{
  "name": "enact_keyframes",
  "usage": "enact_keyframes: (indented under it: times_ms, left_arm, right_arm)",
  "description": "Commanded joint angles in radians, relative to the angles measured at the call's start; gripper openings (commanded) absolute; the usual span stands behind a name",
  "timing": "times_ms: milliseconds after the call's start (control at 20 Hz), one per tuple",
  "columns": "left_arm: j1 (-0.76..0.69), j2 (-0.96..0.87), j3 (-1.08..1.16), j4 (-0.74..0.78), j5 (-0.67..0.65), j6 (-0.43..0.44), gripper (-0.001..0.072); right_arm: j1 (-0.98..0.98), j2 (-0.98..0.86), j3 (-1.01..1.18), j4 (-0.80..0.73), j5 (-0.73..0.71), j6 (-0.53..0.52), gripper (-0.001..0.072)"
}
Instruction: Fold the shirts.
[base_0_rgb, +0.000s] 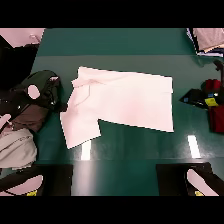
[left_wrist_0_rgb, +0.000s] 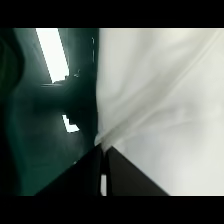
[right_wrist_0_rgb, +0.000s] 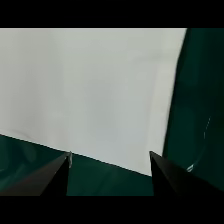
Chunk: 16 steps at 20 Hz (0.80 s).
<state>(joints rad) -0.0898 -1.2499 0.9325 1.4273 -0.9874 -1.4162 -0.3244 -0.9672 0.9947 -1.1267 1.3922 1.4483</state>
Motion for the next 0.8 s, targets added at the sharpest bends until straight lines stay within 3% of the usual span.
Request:
enact_keyframes:
  times_ms: [0, 200, 250, 300, 750]
  left_arm:
    - [0.0, 0.005, 0.075, -0.075, -0.053, 0.002, 0.0025]
    - [0.0, 0.004, 0.086, -0.25, -0.034, 0.014, 0.0025]
    - [0.0, 0.004, 0.086, -0.262, -0.032, 0.014, 0.0026]
    - [0.0, 0.004, 0.086, -0.267, -0.023, 0.014, 0.0025]
    - [0.0, 0.004, 0.086, -0.269, -0.027, 0.01, 0.0026]
  right_arm:
    - [-0.184, 0.001, -0.126, 0.002, 0.07, -0.045, 0.0556]
    - [-0.291, -0.001, -0.356, 0.046, -0.09, -0.102, 0.0553]
    - [-0.291, -0.012, -0.384, 0.074, -0.112, -0.117, 0.0533]
    - [-0.283, -0.037, -0.404, 0.094, -0.124, -0.131, 0.0457]
    - [-0.103, -0.264, -0.385, 0.159, -0.163, -0.164, 0.0449]
